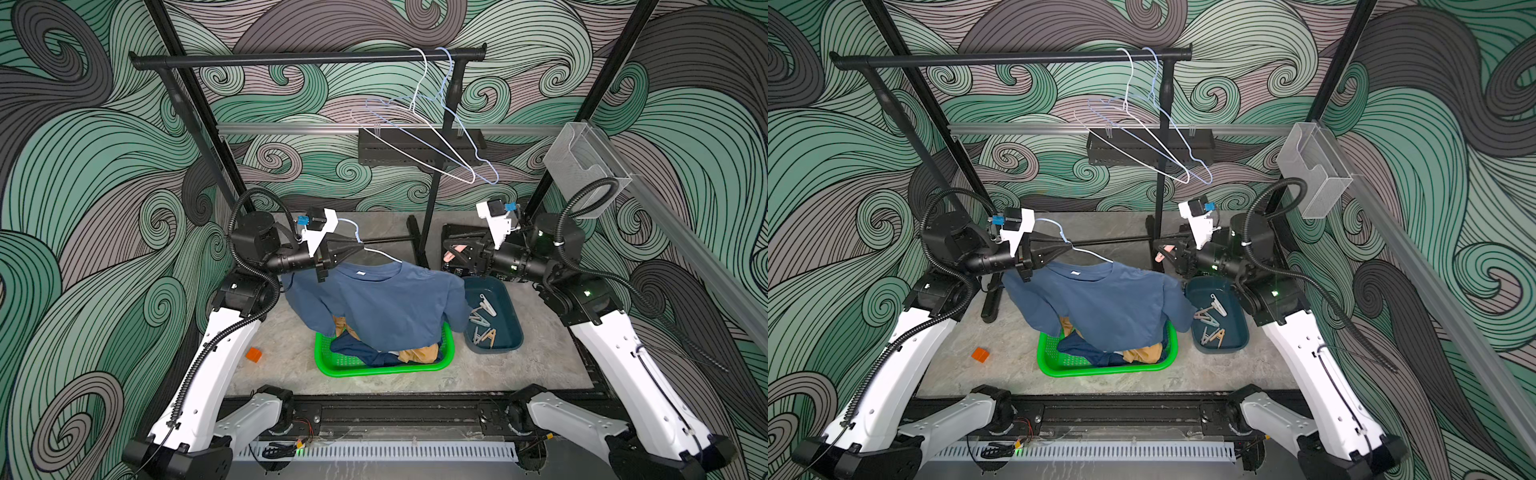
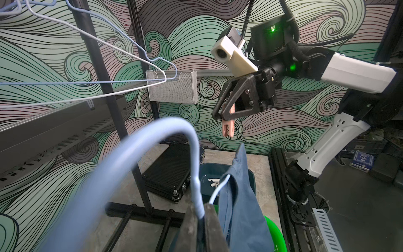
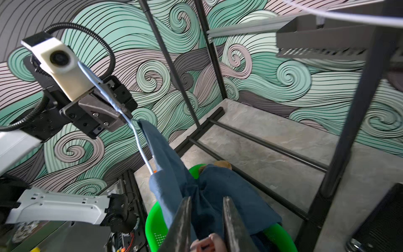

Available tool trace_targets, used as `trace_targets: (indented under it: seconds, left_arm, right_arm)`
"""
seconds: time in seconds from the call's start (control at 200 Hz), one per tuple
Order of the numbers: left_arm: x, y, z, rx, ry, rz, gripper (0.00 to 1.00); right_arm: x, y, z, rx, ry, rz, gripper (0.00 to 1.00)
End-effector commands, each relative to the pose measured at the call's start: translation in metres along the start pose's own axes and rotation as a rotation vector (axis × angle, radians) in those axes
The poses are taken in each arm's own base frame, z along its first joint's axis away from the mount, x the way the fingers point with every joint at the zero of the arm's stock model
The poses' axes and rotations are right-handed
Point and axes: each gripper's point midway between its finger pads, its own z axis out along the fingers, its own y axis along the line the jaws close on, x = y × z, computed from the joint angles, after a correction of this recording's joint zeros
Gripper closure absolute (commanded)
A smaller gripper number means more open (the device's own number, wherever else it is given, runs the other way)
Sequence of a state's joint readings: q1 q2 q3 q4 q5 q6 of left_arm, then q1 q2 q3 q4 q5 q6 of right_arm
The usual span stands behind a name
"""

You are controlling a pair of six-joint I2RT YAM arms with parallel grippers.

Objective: Remove the clothespins securing t-shirts to the hanger
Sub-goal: Remove the clothespin from the hanger, then place the clothespin in the storage box.

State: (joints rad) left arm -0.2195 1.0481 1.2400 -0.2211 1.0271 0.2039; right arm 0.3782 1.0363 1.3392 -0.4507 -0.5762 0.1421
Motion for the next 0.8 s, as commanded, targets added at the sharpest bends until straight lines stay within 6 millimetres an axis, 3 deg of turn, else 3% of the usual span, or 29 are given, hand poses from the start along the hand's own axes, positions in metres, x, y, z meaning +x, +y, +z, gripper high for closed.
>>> trace_targets:
  seconds: [0.0,0.19,0.445,0.52,0.796]
  left_arm:
    - [-0.005,0.005,0.001,-0.017,0.003,0.034,0.92]
    - [0.002,0.01,0.005,-0.017,0.013,0.016,0.92]
    - [0.009,0.013,0.007,-0.022,0.02,0.004,0.92]
    - [0.01,0.012,0.007,-0.021,0.021,0.004,0.92]
    - [0.011,0.013,0.007,-0.021,0.024,0.001,0.92]
  right_arm:
    - [0.009,-0.018,-0.016,0.118,-0.004,-0.021,0.92]
    - [0.052,-0.064,-0.038,0.361,0.019,0.017,0.92]
    - [0.141,-0.136,-0.05,0.66,0.138,0.123,0.85]
    - [0.161,-0.148,-0.05,0.705,0.174,0.15,0.73]
    - [0.211,-0.177,-0.048,0.788,0.285,0.199,0.68]
